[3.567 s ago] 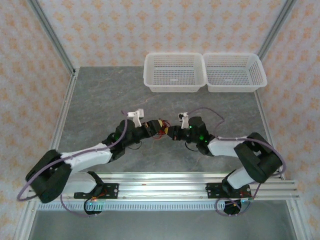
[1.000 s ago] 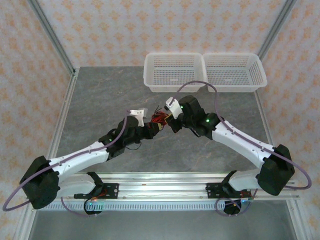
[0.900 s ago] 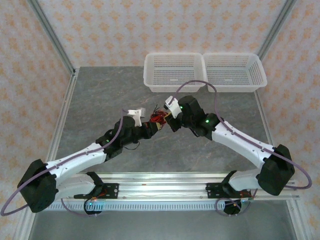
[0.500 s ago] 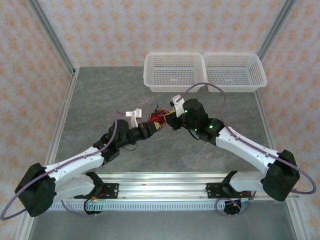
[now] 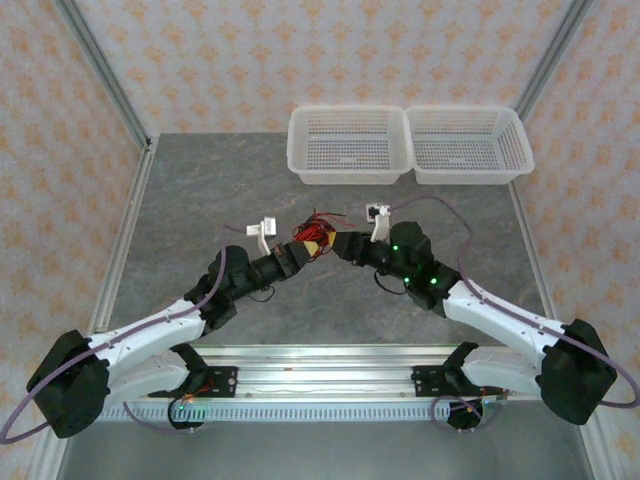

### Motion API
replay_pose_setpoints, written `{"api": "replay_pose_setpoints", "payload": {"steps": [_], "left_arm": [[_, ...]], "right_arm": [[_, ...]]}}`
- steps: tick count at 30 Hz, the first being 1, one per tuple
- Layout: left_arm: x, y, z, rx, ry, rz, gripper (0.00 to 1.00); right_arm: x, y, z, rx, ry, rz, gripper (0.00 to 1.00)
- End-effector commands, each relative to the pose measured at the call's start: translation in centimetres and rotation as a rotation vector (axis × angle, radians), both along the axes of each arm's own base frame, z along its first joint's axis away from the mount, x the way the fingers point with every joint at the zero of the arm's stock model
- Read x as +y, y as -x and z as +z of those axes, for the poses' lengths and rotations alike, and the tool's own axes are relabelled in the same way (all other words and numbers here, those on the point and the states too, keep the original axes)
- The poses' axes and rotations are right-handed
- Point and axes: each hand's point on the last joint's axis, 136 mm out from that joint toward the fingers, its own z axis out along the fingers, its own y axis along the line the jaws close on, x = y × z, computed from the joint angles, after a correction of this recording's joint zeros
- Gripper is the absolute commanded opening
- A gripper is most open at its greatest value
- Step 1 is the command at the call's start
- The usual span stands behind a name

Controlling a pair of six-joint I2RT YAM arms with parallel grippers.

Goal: Untangle the cables

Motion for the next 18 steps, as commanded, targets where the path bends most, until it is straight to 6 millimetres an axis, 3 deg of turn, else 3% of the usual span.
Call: {"api": "replay_pose_setpoints", "payload": {"steps": [1, 12, 15, 18], "left_arm": [[0.4, 0.2, 3.5, -0.076, 0.123, 0.008, 0.0], [0.5, 0.3, 4.1, -0.08, 0.182, 0.002, 0.0], [0.5, 0.4, 4.5, -0.084, 0.202, -0.002, 0.0], [0.5, 0.5, 4.8, -0.089, 0.213, -0.004, 0.0]], "right_arm": [[0.7, 0.6, 2.7, -0.063, -0.12, 0.06, 0.4], [1.8, 1.1, 2.4, -0.074, -0.145, 0.126, 0.38], [1.8, 0.9, 2.0, -0.07, -0.138, 0.116, 0.3], [1.5, 0.6, 1.9, -0.073, -0.131, 0.092, 0.13]]}}
